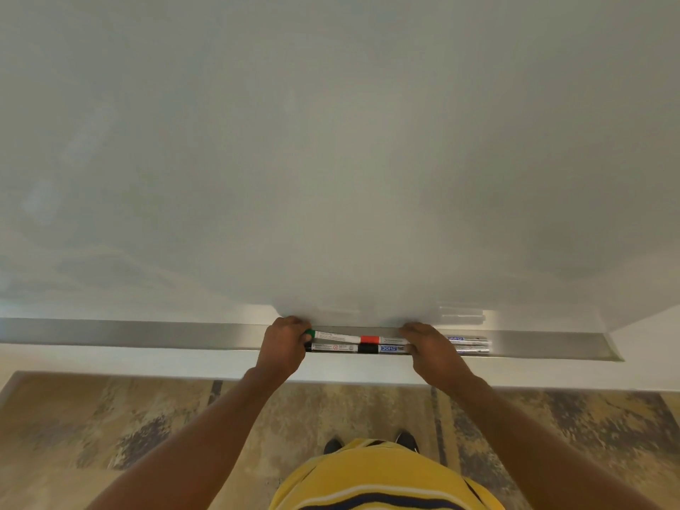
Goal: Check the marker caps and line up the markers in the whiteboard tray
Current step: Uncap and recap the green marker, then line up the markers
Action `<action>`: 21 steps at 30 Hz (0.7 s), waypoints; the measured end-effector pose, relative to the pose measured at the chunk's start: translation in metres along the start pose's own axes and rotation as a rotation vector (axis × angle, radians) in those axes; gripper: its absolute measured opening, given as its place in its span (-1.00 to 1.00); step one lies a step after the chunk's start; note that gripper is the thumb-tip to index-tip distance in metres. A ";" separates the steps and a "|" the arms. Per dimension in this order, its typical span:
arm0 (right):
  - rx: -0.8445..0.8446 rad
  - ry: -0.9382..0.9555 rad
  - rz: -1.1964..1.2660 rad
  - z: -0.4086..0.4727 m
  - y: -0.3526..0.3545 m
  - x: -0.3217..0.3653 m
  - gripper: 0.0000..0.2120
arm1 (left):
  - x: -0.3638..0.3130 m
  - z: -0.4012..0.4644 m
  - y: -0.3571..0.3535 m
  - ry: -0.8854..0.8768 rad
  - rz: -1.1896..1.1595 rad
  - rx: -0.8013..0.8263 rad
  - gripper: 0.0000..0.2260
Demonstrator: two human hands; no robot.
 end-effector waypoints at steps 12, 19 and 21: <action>0.061 0.038 -0.119 0.006 -0.039 0.007 -0.54 | -0.015 0.003 -0.014 -0.146 0.110 0.105 -0.79; -0.053 0.021 0.008 0.009 0.010 -0.019 -0.59 | -0.046 0.007 -0.026 -0.326 0.097 0.108 -0.85; -0.077 -0.055 -0.036 0.005 0.028 -0.045 -0.61 | -0.050 0.008 -0.027 -0.348 0.092 0.096 -0.88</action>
Point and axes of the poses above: each hand's wrist, its own z-axis towards the middle knuckle, its own y-axis out of the back of the hand, x = y × z, the point moved 10 cm from there along z, towards the middle knuckle, and after that the axes turned 14 degrees about -y, right-handed, at the moved point
